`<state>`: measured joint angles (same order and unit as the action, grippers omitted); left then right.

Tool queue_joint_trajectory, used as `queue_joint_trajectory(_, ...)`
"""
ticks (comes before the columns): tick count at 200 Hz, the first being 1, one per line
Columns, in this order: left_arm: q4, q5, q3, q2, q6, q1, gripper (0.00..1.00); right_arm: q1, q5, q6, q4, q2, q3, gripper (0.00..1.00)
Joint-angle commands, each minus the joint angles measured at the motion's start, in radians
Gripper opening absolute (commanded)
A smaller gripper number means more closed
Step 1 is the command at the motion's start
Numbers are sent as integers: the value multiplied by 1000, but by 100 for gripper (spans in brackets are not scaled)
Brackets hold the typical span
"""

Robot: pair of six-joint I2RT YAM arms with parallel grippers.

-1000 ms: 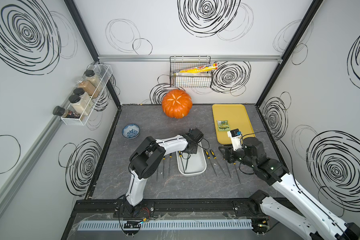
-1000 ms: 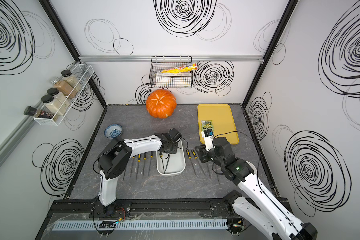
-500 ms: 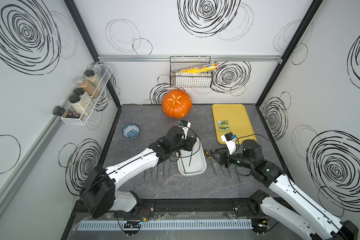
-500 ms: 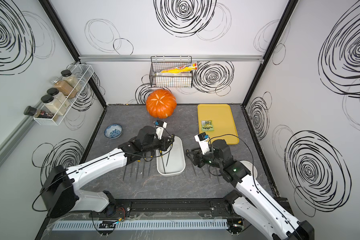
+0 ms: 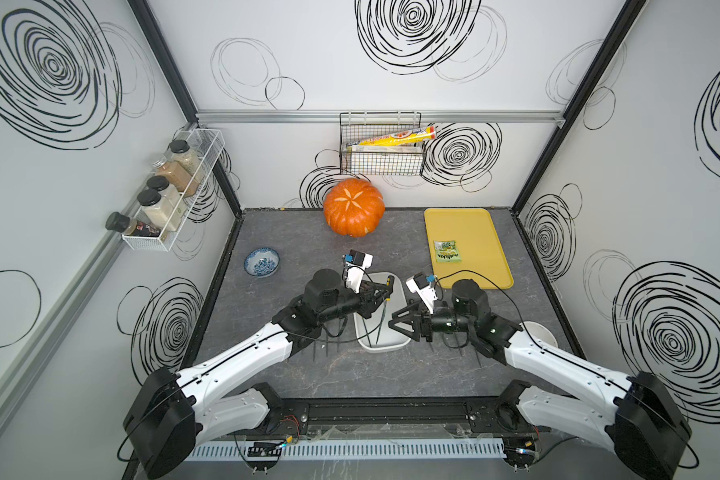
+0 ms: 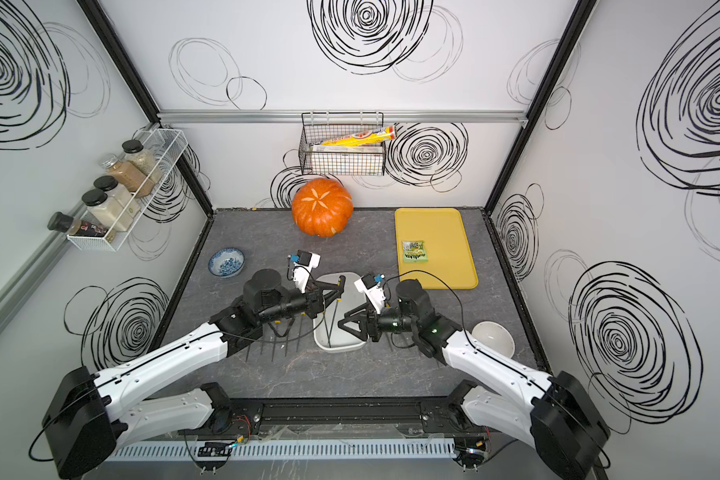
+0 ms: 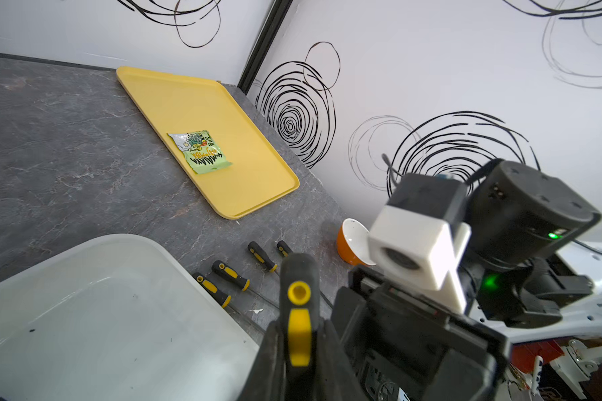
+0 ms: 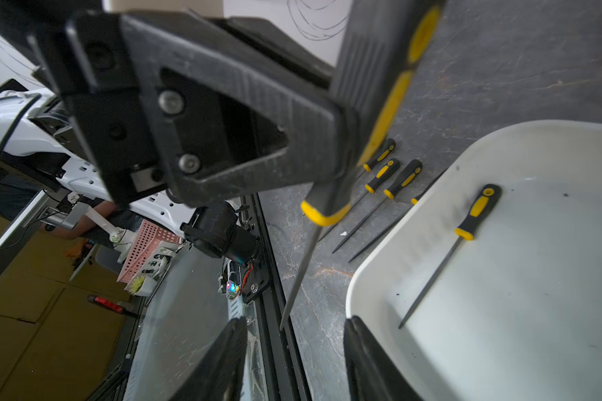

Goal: Take the file tool out of the storage box
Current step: Pick up the file tool from the storage box, then place the file tool at the center of the board.

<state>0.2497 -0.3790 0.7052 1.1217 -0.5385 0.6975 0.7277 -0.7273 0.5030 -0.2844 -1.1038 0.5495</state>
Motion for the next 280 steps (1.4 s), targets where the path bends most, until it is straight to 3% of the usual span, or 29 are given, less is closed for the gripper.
queue_joint_trajectory(1,74,-24,-10,-13,7,-1,0,14,-26,9,-97,-48,45,48)
queue_joint_trajectory(50,98,-27,-26,-5,-2,1,0,21,-47,50,-200,-109,39,36)
queue_joint_trajectory(77,96,-21,-27,1,-4,3,0,20,-65,74,-251,-144,32,19)
queue_joint_trajectory(93,100,-22,-29,0,-6,3,0,21,-56,87,-277,-156,29,14)
queue_joint_trajectory(111,114,-15,-41,-12,-13,6,0,22,-45,115,-315,-168,24,0)
queue_joint_trajectory(132,117,17,-59,-38,-7,6,6,21,-31,120,-298,-163,15,0)
queue_joint_trajectory(140,106,29,-58,-44,0,6,13,20,-11,110,-255,-157,19,0)
queue_joint_trajectory(148,106,31,-60,-49,2,6,32,21,11,96,-195,-146,27,0)
queue_joint_trajectory(152,107,29,-61,-53,3,6,45,20,22,86,-159,-139,34,0)
queue_joint_trajectory(155,108,29,-62,-55,3,7,60,21,31,74,-127,-133,40,0)
queue_joint_trajectory(156,109,29,-63,-56,3,7,67,20,35,71,-115,-130,44,0)
queue_joint_trajectory(157,109,29,-63,-58,3,6,82,20,39,68,-101,-129,46,0)
queue_joint_trajectory(158,109,29,-64,-58,3,6,90,21,43,63,-89,-127,49,0)
queue_joint_trajectory(162,112,30,-67,-63,2,6,98,20,61,44,-29,-118,63,0)
queue_joint_trajectory(188,77,107,-100,-129,-16,4,99,21,275,-76,421,-32,175,0)
queue_joint_trajectory(213,-9,175,-110,-191,-18,-1,99,14,582,-86,798,26,265,0)
queue_joint_trajectory(225,-38,194,-116,-205,-18,-4,99,11,668,-88,937,-7,300,0)
queue_joint_trajectory(245,-70,201,-128,-211,-16,-11,99,3,692,-99,1034,-78,294,0)
queue_joint_trajectory(280,-113,229,-154,-214,-1,-22,99,-59,589,-159,1113,-194,306,0)
